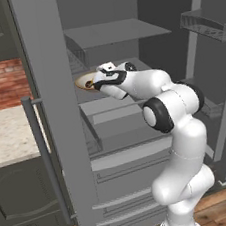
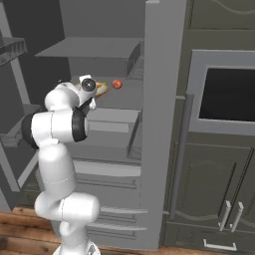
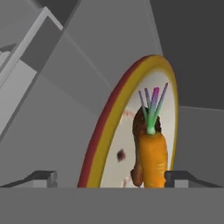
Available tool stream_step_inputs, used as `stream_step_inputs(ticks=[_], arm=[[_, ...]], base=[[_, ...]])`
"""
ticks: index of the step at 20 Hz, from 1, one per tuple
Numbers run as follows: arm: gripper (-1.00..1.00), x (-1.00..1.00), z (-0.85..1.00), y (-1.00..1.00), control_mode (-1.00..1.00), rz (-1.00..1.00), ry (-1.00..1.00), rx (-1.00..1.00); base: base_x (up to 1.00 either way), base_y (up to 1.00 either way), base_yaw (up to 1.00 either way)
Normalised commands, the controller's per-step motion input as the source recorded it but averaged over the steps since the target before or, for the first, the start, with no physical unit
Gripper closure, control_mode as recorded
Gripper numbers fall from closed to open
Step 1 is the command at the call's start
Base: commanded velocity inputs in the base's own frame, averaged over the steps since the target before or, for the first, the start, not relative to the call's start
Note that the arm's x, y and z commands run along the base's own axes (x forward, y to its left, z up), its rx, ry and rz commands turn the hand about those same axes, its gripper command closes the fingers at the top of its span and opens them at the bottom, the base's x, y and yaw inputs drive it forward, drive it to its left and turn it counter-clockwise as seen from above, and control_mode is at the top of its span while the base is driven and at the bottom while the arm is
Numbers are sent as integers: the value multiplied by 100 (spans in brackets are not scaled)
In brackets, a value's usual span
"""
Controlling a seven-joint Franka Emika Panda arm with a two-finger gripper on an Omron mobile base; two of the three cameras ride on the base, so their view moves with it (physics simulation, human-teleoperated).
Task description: Pick the chicken drumstick and carrot from their plates and place them in the bowl. Then put the bowl in the fridge.
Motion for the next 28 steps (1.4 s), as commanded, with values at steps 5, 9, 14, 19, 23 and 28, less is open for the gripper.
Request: stream_step_inputs(ticks=[5,9,14,19,23,28], arm=[[-100,-19,10,0,-100,0,0,0],[-100,-27,24,0,-100,0,0,0],[-100,-36,25,-2,-100,0,0,0],[-100,-43,25,-8,-100,0,0,0],[-100,-50,27,-12,-100,0,0,0],[-100,-53,31,-10,-100,0,2,0]], base=[[0,0,0],[0,0,0],[0,0,0],[0,0,0],[0,0,0],[0,0,0]])
